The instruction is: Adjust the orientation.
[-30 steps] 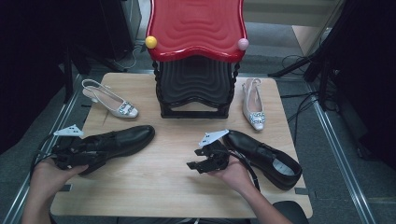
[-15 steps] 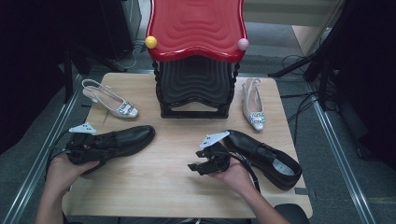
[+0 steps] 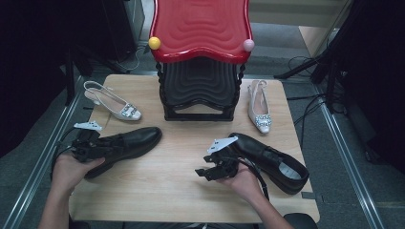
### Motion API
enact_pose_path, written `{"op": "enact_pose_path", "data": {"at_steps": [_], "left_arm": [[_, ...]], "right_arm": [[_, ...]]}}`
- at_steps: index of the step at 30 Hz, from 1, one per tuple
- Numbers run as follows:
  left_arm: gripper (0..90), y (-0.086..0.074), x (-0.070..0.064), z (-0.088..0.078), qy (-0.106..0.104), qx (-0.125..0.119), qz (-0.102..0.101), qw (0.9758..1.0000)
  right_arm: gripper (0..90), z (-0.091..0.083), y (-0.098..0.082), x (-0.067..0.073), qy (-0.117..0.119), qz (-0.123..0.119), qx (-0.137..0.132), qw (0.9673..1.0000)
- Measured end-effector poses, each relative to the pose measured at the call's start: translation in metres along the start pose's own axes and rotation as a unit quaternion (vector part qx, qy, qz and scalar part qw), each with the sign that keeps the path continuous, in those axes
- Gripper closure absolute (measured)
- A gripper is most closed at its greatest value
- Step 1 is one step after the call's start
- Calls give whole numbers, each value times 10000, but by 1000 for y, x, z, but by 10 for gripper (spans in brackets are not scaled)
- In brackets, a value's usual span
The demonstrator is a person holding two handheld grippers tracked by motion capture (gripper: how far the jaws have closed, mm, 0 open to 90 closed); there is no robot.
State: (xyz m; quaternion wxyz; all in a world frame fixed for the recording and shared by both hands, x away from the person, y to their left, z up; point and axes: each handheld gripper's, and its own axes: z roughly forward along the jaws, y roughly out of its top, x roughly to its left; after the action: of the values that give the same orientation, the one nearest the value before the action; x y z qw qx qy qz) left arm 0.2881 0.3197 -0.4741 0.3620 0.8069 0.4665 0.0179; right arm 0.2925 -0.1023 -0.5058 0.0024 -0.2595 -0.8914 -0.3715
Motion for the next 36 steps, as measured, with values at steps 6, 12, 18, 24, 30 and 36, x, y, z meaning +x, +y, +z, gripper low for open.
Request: {"op": "enact_pose_path", "data": {"at_steps": [6, 12, 18, 24, 30, 36], "left_arm": [[778, 18, -17, 15, -160, 177, 213, 9995], [776, 34, -37, 29, -342, 141, 434, 9984], [776, 47, -56, 38, -456, 87, 635, 9969], [775, 58, -80, 56, -618, 113, 800, 9948], [775, 63, -93, 70, -713, 177, 841, 9938], [775, 67, -107, 82, -782, 188, 865, 9930]], "right_arm": [[401, -4, -5, 1, -59, 54, -48, 10000], [401, -10, -10, 0, -151, 117, -78, 9998], [401, -15, -15, -1, -223, 193, -123, 9995], [401, -19, -20, 0, -290, 274, -164, 9991], [401, -21, -22, 0, -324, 324, -205, 9987], [401, -20, -23, 2, -350, 333, -230, 9986]]}}
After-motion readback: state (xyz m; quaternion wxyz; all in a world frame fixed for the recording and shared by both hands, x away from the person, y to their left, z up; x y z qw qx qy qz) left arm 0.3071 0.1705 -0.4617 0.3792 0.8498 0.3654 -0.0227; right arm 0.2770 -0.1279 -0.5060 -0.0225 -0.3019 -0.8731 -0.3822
